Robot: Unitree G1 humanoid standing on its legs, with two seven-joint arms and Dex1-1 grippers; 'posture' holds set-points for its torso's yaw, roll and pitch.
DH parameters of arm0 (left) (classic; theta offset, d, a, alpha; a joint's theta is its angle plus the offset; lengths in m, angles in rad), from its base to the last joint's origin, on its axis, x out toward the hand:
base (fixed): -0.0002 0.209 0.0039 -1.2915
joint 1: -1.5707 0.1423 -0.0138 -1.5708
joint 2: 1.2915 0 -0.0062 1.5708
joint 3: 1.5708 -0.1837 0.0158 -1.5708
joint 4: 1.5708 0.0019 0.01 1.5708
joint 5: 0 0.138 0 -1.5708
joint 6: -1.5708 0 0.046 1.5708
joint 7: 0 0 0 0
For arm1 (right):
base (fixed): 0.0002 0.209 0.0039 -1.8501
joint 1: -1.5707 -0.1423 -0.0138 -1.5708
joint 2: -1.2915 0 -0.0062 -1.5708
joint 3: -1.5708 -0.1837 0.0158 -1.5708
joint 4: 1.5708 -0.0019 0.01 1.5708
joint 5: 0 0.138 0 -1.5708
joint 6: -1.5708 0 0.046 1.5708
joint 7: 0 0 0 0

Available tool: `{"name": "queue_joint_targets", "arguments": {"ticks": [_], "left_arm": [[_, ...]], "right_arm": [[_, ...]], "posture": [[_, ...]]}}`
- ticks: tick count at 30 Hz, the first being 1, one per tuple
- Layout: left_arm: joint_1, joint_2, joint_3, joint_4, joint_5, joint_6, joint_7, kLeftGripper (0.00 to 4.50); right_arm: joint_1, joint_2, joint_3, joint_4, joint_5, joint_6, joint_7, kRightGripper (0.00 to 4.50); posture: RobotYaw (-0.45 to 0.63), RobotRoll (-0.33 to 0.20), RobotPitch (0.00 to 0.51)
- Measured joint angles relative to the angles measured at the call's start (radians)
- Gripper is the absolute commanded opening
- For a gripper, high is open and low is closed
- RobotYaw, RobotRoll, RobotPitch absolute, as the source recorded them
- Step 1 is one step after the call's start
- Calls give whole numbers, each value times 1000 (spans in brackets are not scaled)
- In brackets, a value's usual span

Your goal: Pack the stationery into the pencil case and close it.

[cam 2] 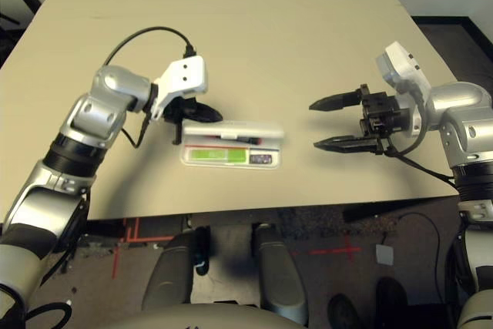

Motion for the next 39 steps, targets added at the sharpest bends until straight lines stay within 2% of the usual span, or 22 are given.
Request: {"name": "queue_joint_targets", "arguments": {"ticks": [10,18,23,29,39], "left_arm": [[73,24,-35,-131,-12,80,31,9],[100,34,-66,-176,-18,116,59,9],[107,41,-94,-205,-16,112,71,9],[127,91,-168,-244,37,13,78,9],[122,88,-177,-224,41,1,81,9]], "right_arm": [[-6,8,0,1,-19,3,0,4500],[-13,21,0,2,-24,6,0,4500],[-14,23,0,3,-29,7,0,4500],[-15,30,0,3,-31,11,0,4500],[-25,57,-1,3,-52,18,0,4500]], "posture": [[-9,0,185],[-10,0,181],[-14,0,179],[-17,0,178],[-13,0,179]]}}
